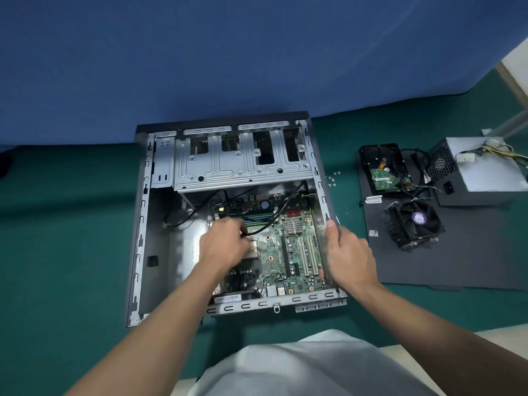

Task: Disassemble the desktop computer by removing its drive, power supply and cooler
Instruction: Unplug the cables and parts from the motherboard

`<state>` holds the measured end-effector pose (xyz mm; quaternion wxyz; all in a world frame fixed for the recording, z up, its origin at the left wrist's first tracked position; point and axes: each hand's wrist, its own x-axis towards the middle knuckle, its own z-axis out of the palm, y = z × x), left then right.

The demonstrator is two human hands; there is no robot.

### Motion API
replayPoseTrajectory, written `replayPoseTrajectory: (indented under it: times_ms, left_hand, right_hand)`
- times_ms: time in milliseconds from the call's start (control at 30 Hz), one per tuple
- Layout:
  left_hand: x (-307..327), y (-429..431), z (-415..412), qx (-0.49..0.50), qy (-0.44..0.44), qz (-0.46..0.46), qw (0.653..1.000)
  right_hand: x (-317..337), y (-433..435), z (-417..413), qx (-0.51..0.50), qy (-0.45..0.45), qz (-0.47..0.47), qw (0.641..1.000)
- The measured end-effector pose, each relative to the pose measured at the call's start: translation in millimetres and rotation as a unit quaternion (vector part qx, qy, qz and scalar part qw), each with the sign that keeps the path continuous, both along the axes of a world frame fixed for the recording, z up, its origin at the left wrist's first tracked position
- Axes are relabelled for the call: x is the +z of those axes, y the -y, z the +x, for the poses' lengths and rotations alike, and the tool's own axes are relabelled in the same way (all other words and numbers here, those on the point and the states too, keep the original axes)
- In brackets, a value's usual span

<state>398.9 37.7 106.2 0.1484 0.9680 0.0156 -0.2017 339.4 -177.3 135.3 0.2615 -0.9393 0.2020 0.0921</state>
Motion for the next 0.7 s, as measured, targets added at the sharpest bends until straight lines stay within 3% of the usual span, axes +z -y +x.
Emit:
replayPoseTrajectory:
  times_ms: [200, 367, 533, 700]
  left_hand:
    - [-9, 39, -19, -0.129, -0.127, -0.065, 0.981]
    - [-11, 60, -27, -0.254, -0.136, -0.044, 0.957]
    - [-6, 56, 0, -0.216, -0.123, -0.057, 0.967]
    - [-2, 65, 34, -0.045, -0.045, -0.199, 0.978]
  right_hand:
    - [-2, 0, -2, 0.000, -0.001, 0.018, 1.000]
    - [0, 2, 2, -0.012, -0.030, 0.057, 0.998]
    - [6, -2, 49, -0.027, -0.016, 0.073, 0.997]
    - [-4, -12, 75, -0.015, -0.010, -0.006, 1.000]
